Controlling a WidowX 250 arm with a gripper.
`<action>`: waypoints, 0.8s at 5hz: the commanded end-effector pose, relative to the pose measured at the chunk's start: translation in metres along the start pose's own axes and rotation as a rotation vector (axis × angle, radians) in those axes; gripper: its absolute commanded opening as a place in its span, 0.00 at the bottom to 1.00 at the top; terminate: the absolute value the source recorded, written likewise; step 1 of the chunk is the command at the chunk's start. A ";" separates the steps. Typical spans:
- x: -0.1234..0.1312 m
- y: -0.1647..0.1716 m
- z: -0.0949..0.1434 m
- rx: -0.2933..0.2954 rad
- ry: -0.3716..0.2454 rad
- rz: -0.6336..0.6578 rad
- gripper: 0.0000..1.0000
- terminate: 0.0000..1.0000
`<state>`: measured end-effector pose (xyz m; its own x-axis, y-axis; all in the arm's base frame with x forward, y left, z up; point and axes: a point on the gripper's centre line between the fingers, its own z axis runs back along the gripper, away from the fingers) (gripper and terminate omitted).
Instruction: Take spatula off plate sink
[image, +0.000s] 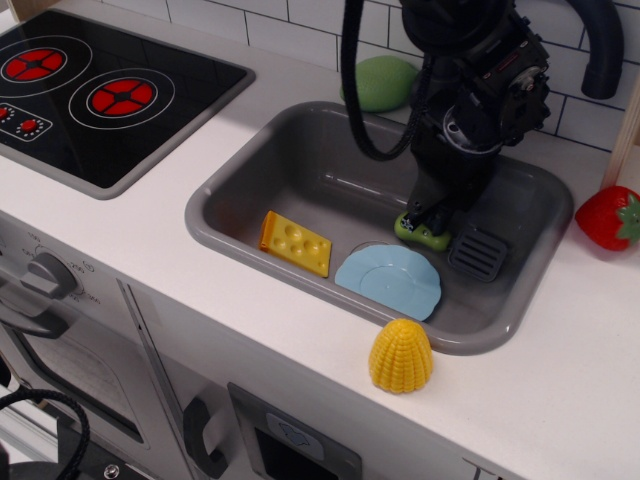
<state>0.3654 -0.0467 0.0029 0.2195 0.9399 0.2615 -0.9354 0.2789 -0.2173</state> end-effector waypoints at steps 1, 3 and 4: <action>0.007 0.000 0.022 -0.053 0.008 -0.031 1.00 0.00; 0.011 -0.001 0.051 -0.079 0.037 -0.051 1.00 0.00; 0.017 -0.003 0.073 -0.102 0.048 -0.093 1.00 0.00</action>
<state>0.3462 -0.0471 0.0583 0.3331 0.9150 0.2274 -0.8938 0.3833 -0.2328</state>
